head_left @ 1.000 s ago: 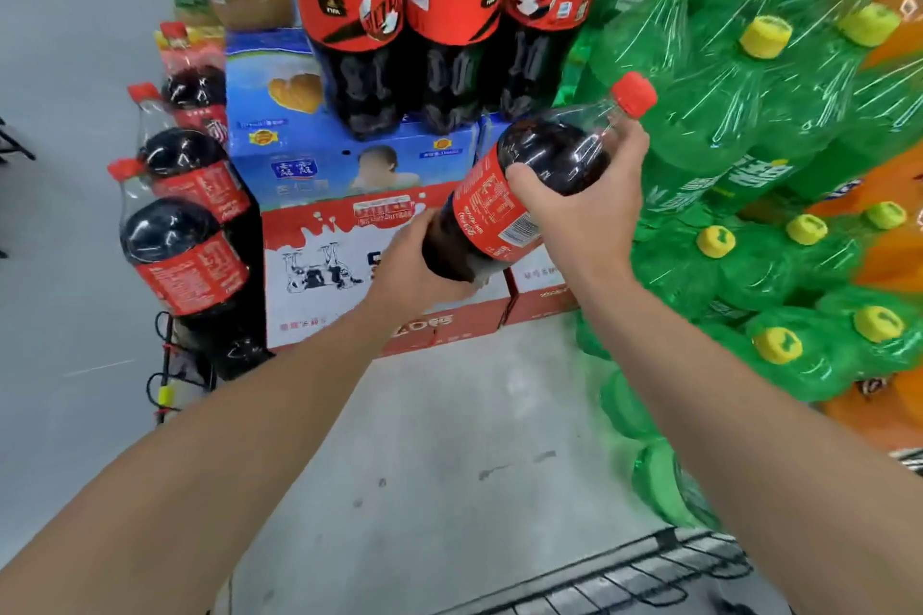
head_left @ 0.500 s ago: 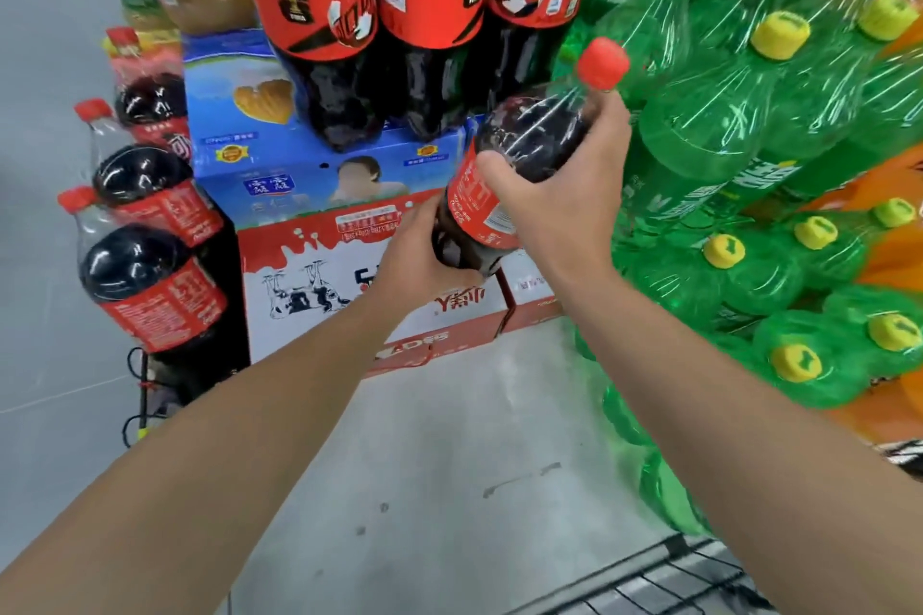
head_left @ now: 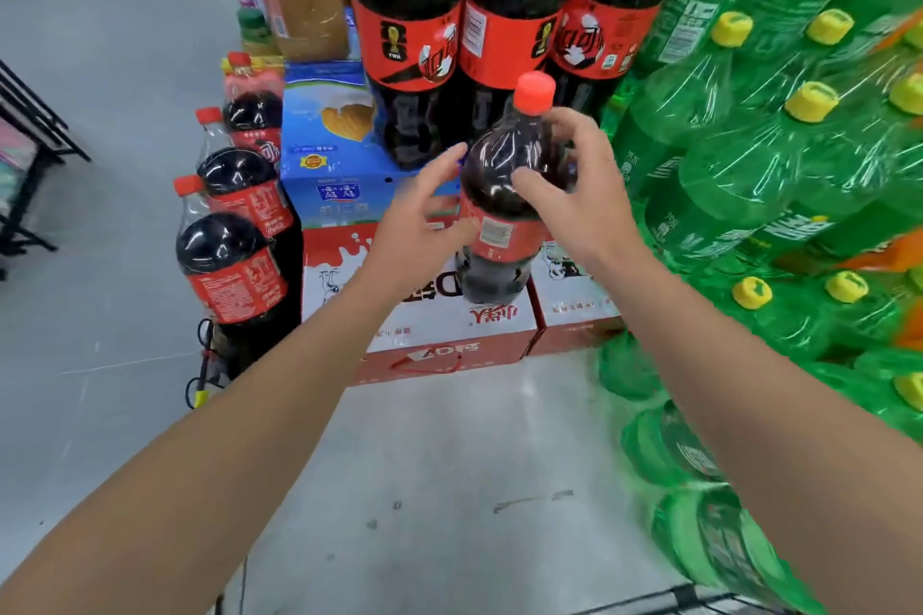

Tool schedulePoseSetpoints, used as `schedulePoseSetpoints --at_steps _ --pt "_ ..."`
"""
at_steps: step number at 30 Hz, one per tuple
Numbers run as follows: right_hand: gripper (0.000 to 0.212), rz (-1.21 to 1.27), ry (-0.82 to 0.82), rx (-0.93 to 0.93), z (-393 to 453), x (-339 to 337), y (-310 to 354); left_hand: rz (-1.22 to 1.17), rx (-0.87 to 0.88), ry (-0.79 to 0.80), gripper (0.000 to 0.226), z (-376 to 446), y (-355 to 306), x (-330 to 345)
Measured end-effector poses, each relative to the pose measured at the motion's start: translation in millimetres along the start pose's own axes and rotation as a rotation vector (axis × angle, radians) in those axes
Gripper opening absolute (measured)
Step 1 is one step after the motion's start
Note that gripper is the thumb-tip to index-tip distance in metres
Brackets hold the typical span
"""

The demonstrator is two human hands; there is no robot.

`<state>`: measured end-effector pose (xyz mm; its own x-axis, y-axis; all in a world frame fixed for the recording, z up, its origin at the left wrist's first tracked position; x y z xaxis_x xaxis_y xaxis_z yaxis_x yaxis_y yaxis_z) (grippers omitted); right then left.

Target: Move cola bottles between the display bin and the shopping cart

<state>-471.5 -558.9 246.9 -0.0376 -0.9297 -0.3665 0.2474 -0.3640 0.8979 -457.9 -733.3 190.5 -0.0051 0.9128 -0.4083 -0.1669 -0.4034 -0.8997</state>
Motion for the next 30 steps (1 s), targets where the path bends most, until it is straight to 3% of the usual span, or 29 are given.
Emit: schedulePoseSetpoints --at_steps 6,9,14,21,26,30 --pt "0.084 0.059 0.435 0.142 20 -18 -30 0.035 -0.016 -0.022 0.066 9 -22 3" --pt "0.087 0.1 0.544 0.125 26 -14 -35 0.069 -0.061 -0.063 0.086 7 -23 12" --pt "0.085 0.041 0.379 0.05 35 -20 -38 0.068 -0.077 -0.129 0.093 23 -32 18" --pt "0.079 -0.048 0.195 0.033 39 -42 -35 0.034 0.004 -0.007 0.08 60 -39 31" --pt "0.076 -0.075 0.129 0.065 37 -61 -48 0.01 0.034 0.132 0.078 79 -45 48" --pt "0.081 -0.056 0.201 0.088 45 -58 -46 0.099 0.029 0.085 0.076 75 -38 44"
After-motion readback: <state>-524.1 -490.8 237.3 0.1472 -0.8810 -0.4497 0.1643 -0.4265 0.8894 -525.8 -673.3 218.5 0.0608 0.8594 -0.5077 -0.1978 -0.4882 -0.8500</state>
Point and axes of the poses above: each hand's wrist, its own z-axis towards the middle knuckle, its own x-axis out of the palm, y = z × x, the point moved 7 cm from there along z, towards the middle knuckle, and after that the axes turned 8 degrees about z, right-handed, at the moved point
